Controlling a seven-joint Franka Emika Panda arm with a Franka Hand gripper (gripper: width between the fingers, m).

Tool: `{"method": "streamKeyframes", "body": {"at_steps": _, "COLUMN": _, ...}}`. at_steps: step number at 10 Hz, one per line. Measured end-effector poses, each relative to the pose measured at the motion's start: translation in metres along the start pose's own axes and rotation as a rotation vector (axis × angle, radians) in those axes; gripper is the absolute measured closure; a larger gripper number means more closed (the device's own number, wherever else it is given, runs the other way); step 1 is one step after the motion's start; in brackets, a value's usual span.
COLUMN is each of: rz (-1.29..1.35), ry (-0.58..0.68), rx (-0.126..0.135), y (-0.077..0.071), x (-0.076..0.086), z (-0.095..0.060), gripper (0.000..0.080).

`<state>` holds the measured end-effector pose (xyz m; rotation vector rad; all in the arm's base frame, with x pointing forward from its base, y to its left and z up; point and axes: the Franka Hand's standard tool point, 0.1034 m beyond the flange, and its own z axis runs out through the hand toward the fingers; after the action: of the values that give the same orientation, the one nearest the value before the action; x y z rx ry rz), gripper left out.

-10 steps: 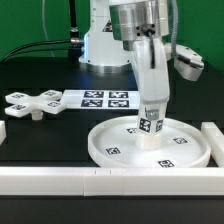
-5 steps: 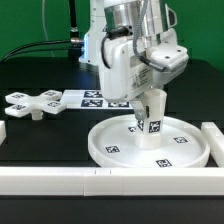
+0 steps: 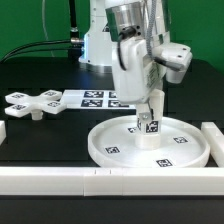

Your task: Assemble round table

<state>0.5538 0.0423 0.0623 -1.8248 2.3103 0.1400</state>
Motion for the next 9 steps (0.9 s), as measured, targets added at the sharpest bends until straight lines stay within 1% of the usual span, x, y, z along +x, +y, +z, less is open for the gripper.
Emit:
{"method": "streamKeyframes", "body": {"at_steps": 1, "rz": -0.068, "ry": 0.0, "rx": 0.0, "y": 0.0, "x": 0.0, "z": 0.0, "gripper": 0.0151}}
{"method": "streamKeyframes", "body": {"at_steps": 2, "rz": -0.164, "ry": 0.0, "rx": -0.011, "y": 0.001, "x": 0.0, "z": 0.0, "gripper": 0.015}}
{"method": "streamKeyframes", "body": {"at_steps": 3, "rz": -0.34, "ry": -0.002, "rx": -0.05, "y": 0.003, "x": -0.001, "z": -0.001, "gripper": 0.015}}
{"method": "streamKeyframes", "body": {"at_steps": 6, "rz": -0.767, "ry": -0.017, "rx": -0.111, "y": -0.004, "x": -0.01, "z": -0.009, "gripper": 0.015}}
{"method": "streamKeyframes", "body": {"at_steps": 7, "rz": -0.869, "ry": -0.026, "rx": -0.121, "y": -0.006, "x": -0.012, "z": -0.01, "gripper": 0.015}}
{"method": "streamKeyframes", "body": {"at_steps": 9, "rz": -0.977, "ry": -0.028, "rx": -0.119, "y": -0.006, "x": -0.01, "z": -0.008, "gripper": 0.015}}
